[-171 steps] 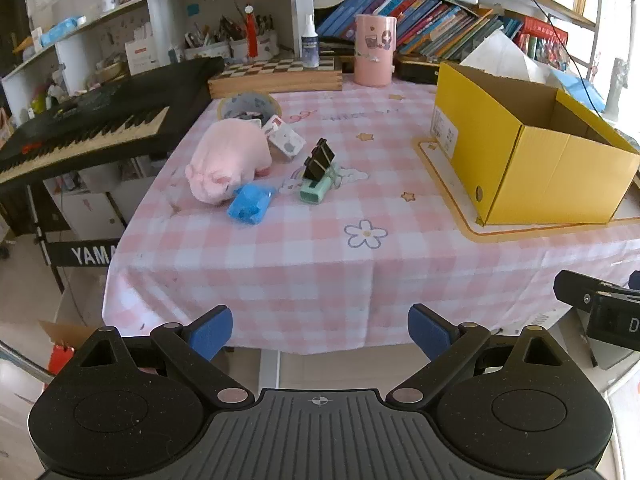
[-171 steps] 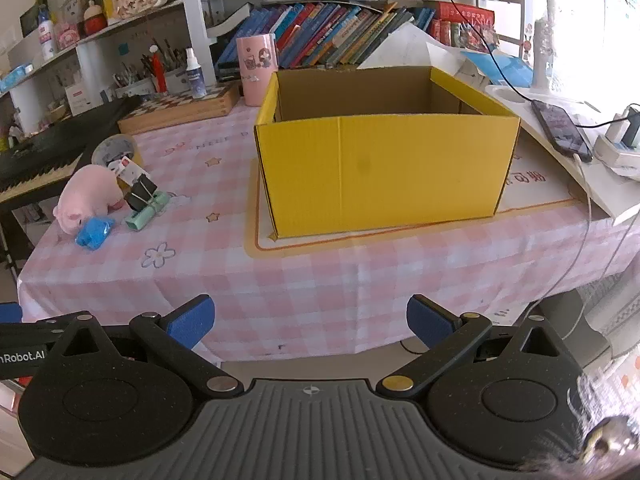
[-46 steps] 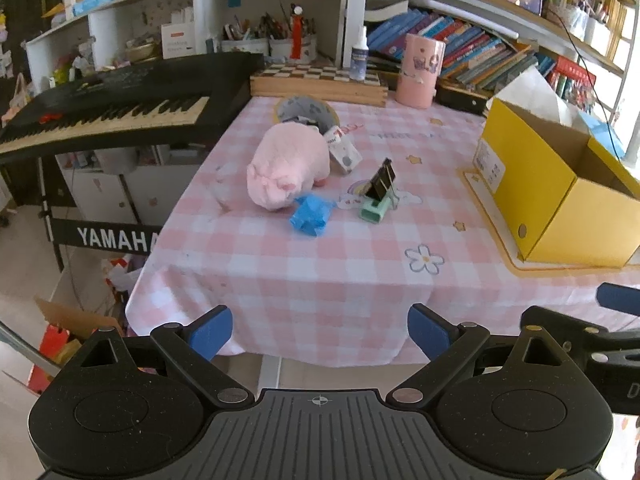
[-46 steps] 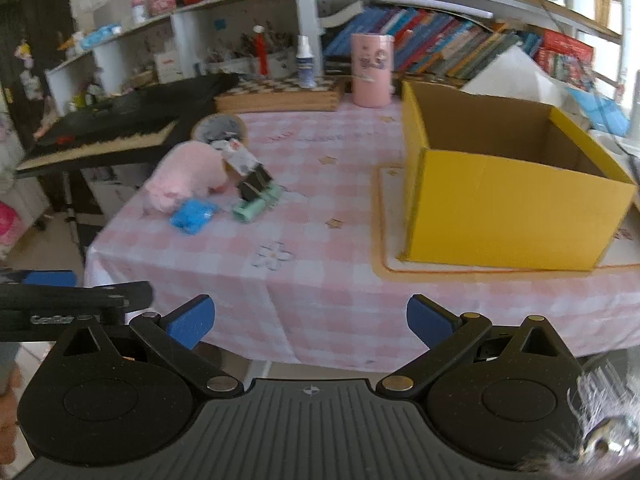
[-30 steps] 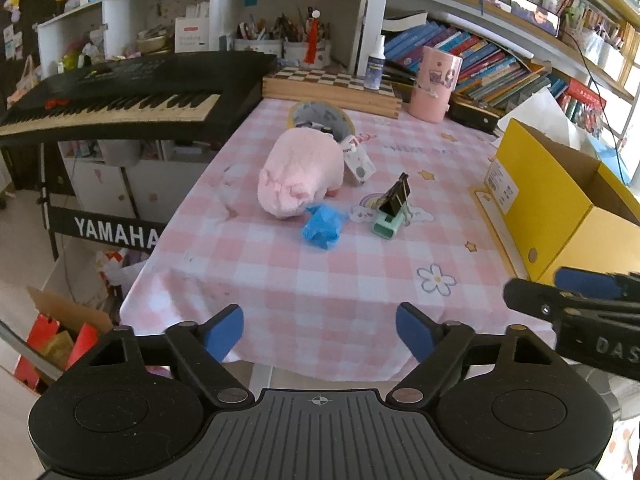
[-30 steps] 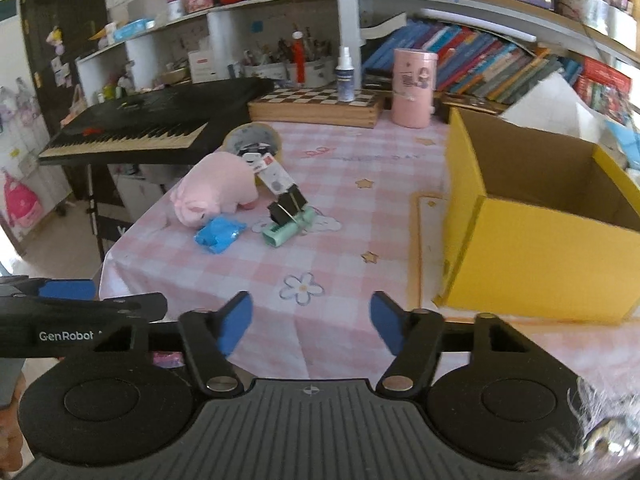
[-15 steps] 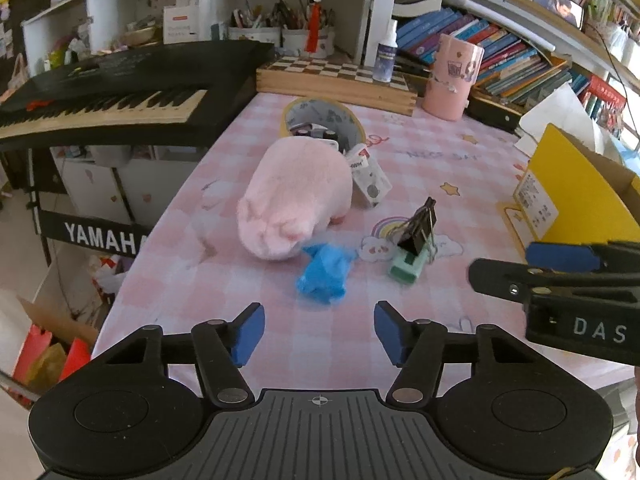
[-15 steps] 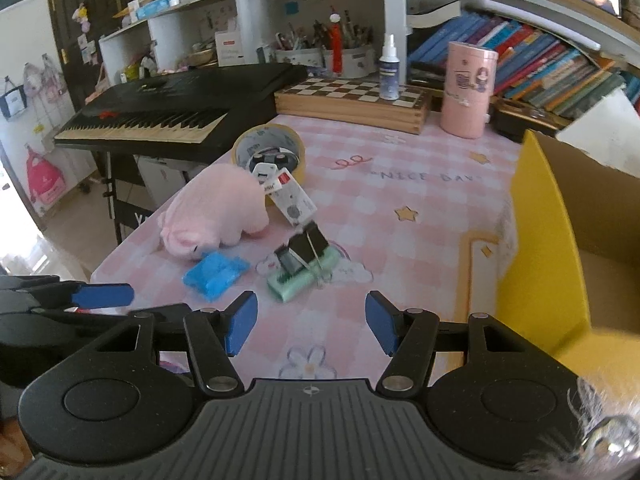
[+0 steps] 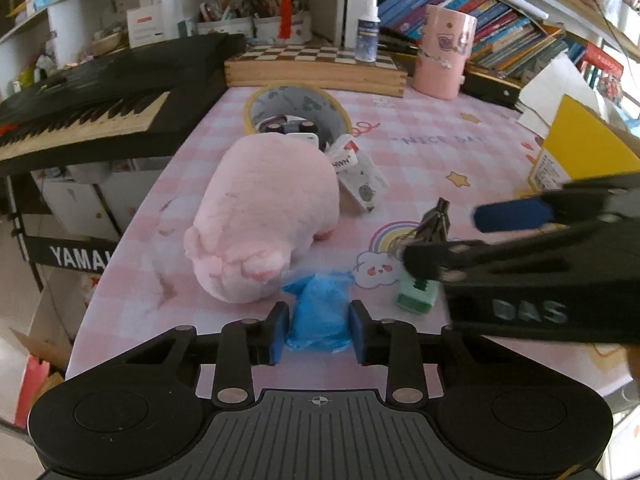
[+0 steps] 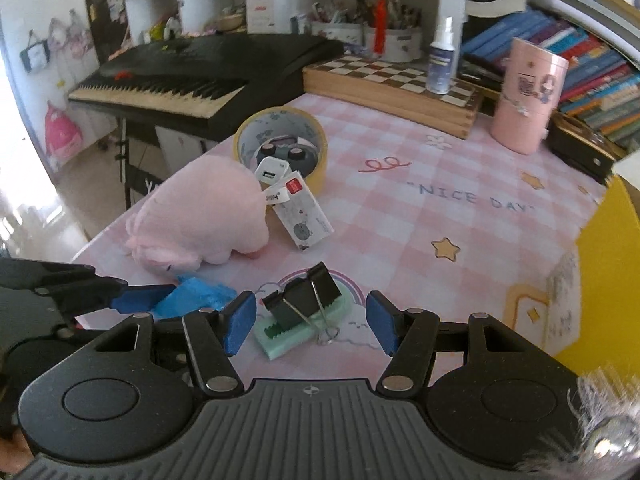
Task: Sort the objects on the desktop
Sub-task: 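Grasp the blue bag with the left tool while the right tool grasps the black binder clip, then carry the blue bag and binder clip over the yellow box with both tools, then open the left tool to drop the blue bag while the right tool releases the clip, then withdraw both tools from the box back over the table, then grasp the pink plush pig with the left tool while the right tool grasps the mint-green item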
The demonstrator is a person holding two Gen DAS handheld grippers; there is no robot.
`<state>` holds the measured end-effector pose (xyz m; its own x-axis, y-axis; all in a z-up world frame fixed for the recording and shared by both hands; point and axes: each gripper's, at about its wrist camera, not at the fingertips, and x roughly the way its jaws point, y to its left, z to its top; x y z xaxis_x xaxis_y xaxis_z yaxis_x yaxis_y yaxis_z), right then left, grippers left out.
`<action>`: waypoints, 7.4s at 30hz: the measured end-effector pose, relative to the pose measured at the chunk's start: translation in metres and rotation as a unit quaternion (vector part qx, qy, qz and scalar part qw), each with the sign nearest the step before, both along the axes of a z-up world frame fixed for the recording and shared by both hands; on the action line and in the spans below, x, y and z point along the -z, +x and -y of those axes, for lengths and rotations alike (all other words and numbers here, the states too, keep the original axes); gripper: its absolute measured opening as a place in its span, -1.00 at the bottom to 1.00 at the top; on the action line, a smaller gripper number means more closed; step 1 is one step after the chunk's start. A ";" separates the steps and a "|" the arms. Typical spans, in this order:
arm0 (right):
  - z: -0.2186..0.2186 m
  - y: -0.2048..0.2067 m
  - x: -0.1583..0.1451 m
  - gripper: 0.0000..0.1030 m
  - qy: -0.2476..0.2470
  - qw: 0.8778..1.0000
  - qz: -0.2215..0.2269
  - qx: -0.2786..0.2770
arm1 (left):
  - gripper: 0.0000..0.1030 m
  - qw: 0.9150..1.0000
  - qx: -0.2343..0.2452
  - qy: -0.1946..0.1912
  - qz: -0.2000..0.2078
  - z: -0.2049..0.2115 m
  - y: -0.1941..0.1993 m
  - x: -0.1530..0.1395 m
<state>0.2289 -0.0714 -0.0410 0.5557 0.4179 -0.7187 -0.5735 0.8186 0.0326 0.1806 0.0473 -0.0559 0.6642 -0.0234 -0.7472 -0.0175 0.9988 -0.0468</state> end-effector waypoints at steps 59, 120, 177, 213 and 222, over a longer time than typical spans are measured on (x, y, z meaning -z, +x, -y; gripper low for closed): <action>0.287 -0.138 -0.107 -0.20 0.095 0.944 0.146 0.282 | -0.46 0.951 0.248 -0.085 0.166 0.209 -0.051 -0.132; 0.276 0.078 -0.022 0.04 -0.185 0.965 0.027 -0.184 | 0.02 0.987 0.152 0.053 -0.030 0.305 0.052 -0.055; 0.218 -0.182 -0.055 0.66 0.019 0.914 0.146 0.378 | 0.57 0.986 0.083 0.009 0.144 0.095 -0.118 -0.079; 0.064 -0.206 -0.039 0.68 0.029 0.981 0.072 0.176 | 0.58 0.996 -0.009 0.032 0.079 -0.011 -0.162 -0.068; 0.049 -0.198 -0.036 0.68 0.025 0.986 0.054 0.156 | 0.58 0.997 -0.016 0.029 0.073 -0.020 -0.158 -0.067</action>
